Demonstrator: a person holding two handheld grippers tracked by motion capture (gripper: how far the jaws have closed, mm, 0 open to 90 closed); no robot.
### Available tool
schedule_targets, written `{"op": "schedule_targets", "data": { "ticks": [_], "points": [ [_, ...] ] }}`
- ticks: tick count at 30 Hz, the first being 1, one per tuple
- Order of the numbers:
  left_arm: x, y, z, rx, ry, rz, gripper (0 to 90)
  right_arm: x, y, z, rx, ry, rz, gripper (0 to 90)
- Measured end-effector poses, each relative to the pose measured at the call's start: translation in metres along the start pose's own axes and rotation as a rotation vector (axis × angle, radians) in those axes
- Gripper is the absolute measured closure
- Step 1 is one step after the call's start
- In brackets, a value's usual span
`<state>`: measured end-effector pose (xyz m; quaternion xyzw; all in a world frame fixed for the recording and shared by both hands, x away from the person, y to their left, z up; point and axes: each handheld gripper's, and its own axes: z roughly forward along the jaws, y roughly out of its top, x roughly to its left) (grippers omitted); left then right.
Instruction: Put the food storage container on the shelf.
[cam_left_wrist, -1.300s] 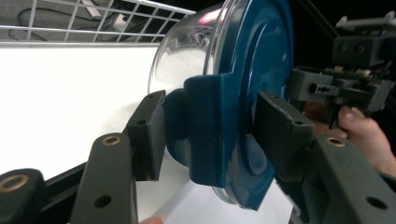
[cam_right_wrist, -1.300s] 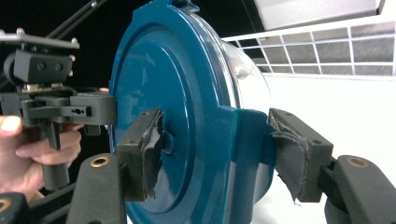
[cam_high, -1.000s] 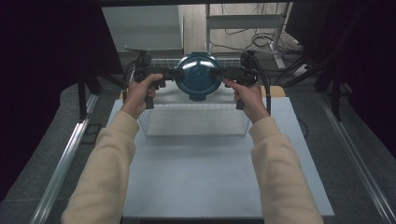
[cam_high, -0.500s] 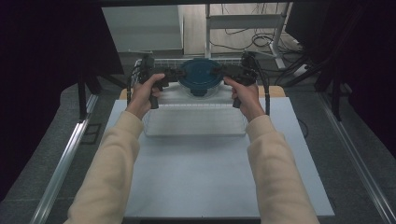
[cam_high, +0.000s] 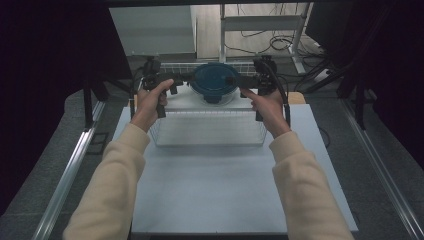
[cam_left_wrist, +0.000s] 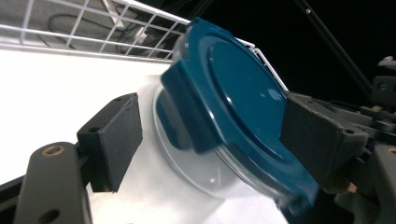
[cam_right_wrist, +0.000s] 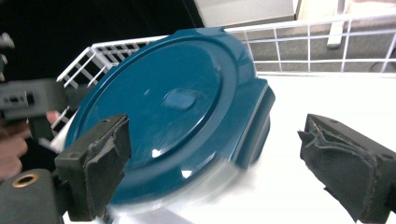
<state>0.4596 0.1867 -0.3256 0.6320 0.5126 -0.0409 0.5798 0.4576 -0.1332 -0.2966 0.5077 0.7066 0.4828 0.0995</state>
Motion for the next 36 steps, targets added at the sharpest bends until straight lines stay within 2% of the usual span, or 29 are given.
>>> {"op": "schedule_targets", "data": {
  "ticks": [1, 3, 4, 5, 8, 13, 16, 17, 18, 20, 21, 22, 23, 24, 25, 26, 27, 28, 29, 30, 31, 32, 34, 35, 36],
  "points": [
    [-0.006, -0.002, -0.008, -0.007, -0.002, 0.026, 20.2, 0.002, -0.002, -0.012, -0.021, 0.019, -0.037, 9.1],
    [-0.014, -0.006, -0.017, -0.008, 0.010, 0.059, 20.5, 0.002, -0.005, -0.023, -0.026, 0.032, -0.063, 10.0],
    [-0.014, -0.006, -0.017, -0.008, 0.010, 0.059, 20.7, 0.002, -0.005, -0.023, -0.026, 0.032, -0.063, 10.0],
    [-0.021, -0.009, -0.025, -0.002, 0.030, 0.094, 21.0, 0.001, -0.009, -0.032, -0.027, 0.036, -0.089, 10.7],
    [-0.031, -0.016, -0.034, 0.019, 0.070, 0.136, 21.8, 0.001, -0.017, -0.044, -0.028, 0.051, -0.119, 12.2],
    [-0.042, -0.035, -0.050, 0.028, 0.070, 0.189, 22.6, 0.003, -0.036, -0.062, -0.037, 0.088, -0.191, 15.4],
    [-0.048, -0.056, -0.063, 0.013, 0.146, 0.282, 24.0, 0.003, -0.050, -0.073, -0.049, 0.103, -0.227, 16.0],
    [-0.048, -0.056, -0.063, 0.013, 0.146, 0.282, 24.2, 0.003, -0.050, -0.073, -0.049, 0.103, -0.227, 16.0],
    [-0.049, -0.073, -0.070, 0.018, 0.142, 0.307, 24.7, 0.003, -0.061, -0.081, -0.057, 0.107, -0.247, 16.0],
    [-0.048, -0.088, -0.076, 0.022, 0.116, 0.319, 24.8, 0.001, -0.073, -0.088, -0.066, 0.103, -0.268, 16.5],
    [-0.048, -0.088, -0.076, 0.022, 0.116, 0.319, 25.1, 0.001, -0.073, -0.088, -0.066, 0.103, -0.268, 16.5],
    [-0.049, -0.104, -0.082, 0.020, 0.119, 0.341, 25.3, -0.001, -0.087, -0.094, -0.071, 0.106, -0.282, 16.6],
    [-0.049, -0.104, -0.082, 0.020, 0.119, 0.341, 25.4, -0.003, -0.094, -0.097, -0.070, 0.109, -0.280, 16.6],
    [-0.049, -0.112, -0.085, 0.024, 0.115, 0.349, 25.4, -0.005, -0.102, -0.100, -0.071, 0.112, -0.276, 16.6],
    [-0.049, -0.119, -0.087, 0.028, 0.112, 0.359, 25.4, -0.005, -0.102, -0.100, -0.071, 0.112, -0.276, 16.6],
    [-0.048, -0.134, -0.091, 0.039, 0.111, 0.395, 25.3, -0.011, -0.119, -0.105, -0.076, 0.121, -0.269, 16.6],
    [-0.048, -0.134, -0.091, 0.039, 0.111, 0.395, 25.3, -0.011, -0.119, -0.105, -0.076, 0.121, -0.269, 16.6],
    [-0.047, -0.144, -0.093, 0.044, 0.110, 0.406, 25.3, -0.012, -0.124, -0.107, -0.079, 0.124, -0.261, 16.6],
    [-0.044, -0.158, -0.095, 0.051, 0.100, 0.414, 25.1, -0.018, -0.141, -0.111, -0.086, 0.121, -0.254, 16.7],
    [-0.042, -0.166, -0.096, 0.056, 0.098, 0.415, 25.1, -0.020, -0.149, -0.113, -0.086, 0.122, -0.247, 16.7],
    [-0.042, -0.166, -0.096, 0.056, 0.098, 0.415, 25.0, -0.020, -0.149, -0.113, -0.086, 0.122, -0.247, 16.7],
    [-0.037, -0.183, -0.097, 0.064, 0.116, 0.422, 25.0, -0.025, -0.167, -0.115, -0.080, 0.114, -0.246, 16.7],
    [-0.031, -0.198, -0.098, 0.078, 0.140, 0.428, 24.9, -0.027, -0.180, -0.117, -0.075, 0.102, -0.254, 16.8],
    [-0.031, -0.198, -0.098, 0.078, 0.140, 0.428, 24.9, -0.027, -0.180, -0.117, -0.075, 0.102, -0.254, 16.8],
    [-0.023, -0.212, -0.097, 0.084, 0.162, 0.422, 24.9, -0.030, -0.193, -0.119, -0.065, 0.089, -0.255, 16.9]
  ]
}}
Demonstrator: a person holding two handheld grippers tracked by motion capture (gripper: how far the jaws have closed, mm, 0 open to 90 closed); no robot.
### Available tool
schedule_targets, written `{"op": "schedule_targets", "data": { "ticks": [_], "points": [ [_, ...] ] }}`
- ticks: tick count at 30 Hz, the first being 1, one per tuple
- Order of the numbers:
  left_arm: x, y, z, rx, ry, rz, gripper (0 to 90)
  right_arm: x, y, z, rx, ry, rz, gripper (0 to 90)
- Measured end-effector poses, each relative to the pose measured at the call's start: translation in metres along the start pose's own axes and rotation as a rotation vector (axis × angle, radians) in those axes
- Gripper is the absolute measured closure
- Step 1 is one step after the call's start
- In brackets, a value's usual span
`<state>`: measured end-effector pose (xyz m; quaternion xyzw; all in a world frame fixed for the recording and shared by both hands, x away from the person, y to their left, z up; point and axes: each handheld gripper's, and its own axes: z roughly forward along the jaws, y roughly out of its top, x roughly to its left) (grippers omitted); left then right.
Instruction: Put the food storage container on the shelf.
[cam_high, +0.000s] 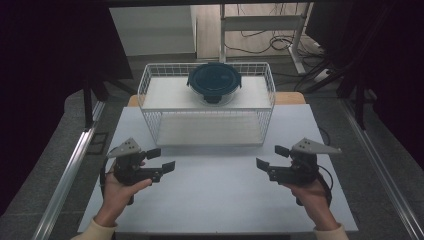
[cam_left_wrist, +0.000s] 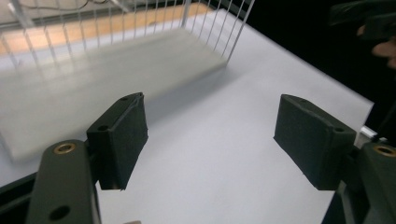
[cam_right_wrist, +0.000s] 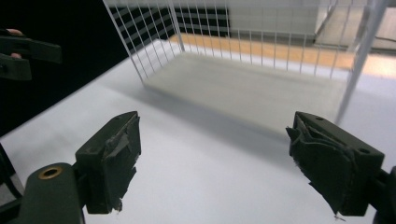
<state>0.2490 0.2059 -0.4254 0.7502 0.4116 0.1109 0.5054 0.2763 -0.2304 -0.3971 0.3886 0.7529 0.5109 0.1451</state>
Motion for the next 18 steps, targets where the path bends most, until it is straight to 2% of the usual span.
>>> {"op": "schedule_targets", "data": {
  "ticks": [1, 2, 3, 5, 8, 9, 11, 12, 13, 14, 18],
  "points": [
    [0.000, 0.000, 0.000, 0.000, 0.000, 0.000, 24.8, 0.000, 0.000, 0.000, 0.000, 0.000, 0.000, 16.9],
    [0.001, -0.009, 0.003, 0.016, 0.004, -0.006, 24.8, 0.001, -0.006, -0.001, 0.008, -0.009, -0.003, 16.9],
    [0.002, -0.020, 0.008, 0.037, -0.004, -0.021, 24.7, 0.002, -0.020, -0.002, 0.032, -0.026, -0.016, 16.9],
    [0.004, -0.033, 0.012, 0.059, -0.002, -0.046, 24.6, 0.003, -0.031, -0.003, 0.048, -0.039, -0.024, 17.0],
    [0.007, -0.051, 0.013, 0.091, 0.015, -0.059, 24.4, 0.004, -0.048, -0.004, 0.076, -0.051, -0.036, 17.1],
    [0.007, -0.051, 0.013, 0.091, 0.015, -0.059, 24.5, 0.004, -0.048, -0.004, 0.076, -0.051, -0.036, 17.1],
    [0.008, -0.060, 0.013, 0.109, 0.022, -0.068, 24.4, 0.003, -0.062, -0.002, 0.096, -0.054, -0.038, 17.1],
    [0.008, -0.064, 0.012, 0.117, 0.040, -0.065, 24.1, 0.002, -0.071, 0.001, 0.115, -0.061, -0.041, 17.1],
    [0.008, -0.064, 0.012, 0.117, 0.040, -0.065, 24.0, 0.002, -0.071, 0.001, 0.115, -0.061, -0.041, 17.1],
    [0.008, -0.066, 0.012, 0.120, 0.043, -0.066, 23.6, 0.001, -0.078, 0.005, 0.138, -0.064, -0.042, 17.1],
    [0.008, -0.066, 0.010, 0.105, 0.037, -0.073, 23.2, 0.001, -0.077, 0.006, 0.128, -0.064, -0.041, 17.1]
  ]
}}
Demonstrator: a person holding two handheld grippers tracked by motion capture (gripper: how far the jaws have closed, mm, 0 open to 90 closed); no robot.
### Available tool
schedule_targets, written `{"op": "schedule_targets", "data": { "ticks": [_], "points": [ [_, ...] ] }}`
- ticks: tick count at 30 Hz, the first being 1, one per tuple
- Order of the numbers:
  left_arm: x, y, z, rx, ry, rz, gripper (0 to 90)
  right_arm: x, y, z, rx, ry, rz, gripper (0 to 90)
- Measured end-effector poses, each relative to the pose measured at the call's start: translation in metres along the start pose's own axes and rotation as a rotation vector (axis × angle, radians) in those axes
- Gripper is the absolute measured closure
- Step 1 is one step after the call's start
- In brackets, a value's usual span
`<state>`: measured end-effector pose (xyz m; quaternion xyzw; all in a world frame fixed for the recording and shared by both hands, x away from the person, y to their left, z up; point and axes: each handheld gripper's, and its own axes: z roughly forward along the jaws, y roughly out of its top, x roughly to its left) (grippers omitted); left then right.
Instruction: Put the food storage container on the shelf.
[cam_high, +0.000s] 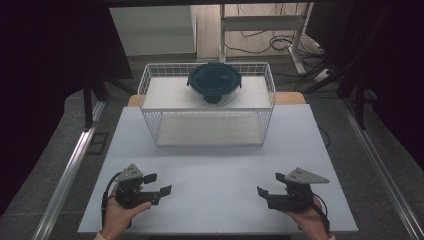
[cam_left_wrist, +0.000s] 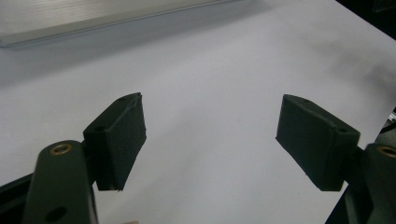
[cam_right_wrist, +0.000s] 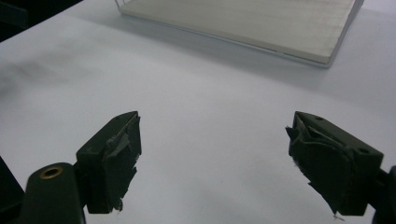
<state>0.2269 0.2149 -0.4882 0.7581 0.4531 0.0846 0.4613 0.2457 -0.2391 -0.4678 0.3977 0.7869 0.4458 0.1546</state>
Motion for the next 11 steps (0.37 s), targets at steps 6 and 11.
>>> {"op": "schedule_targets", "data": {
  "ticks": [6, 11],
  "points": [
    [0.0007, -0.0003, 0.0017, 0.000, -0.013, -0.015, 22.6, -0.0018, -0.0023, 0.0012, 0.005, -0.008, 0.000, 17.1],
    [0.0010, -0.0008, 0.0024, 0.001, -0.007, -0.010, 22.2, -0.0053, -0.0040, 0.0022, 0.004, -0.018, 0.002, 16.5]
  ]
}}
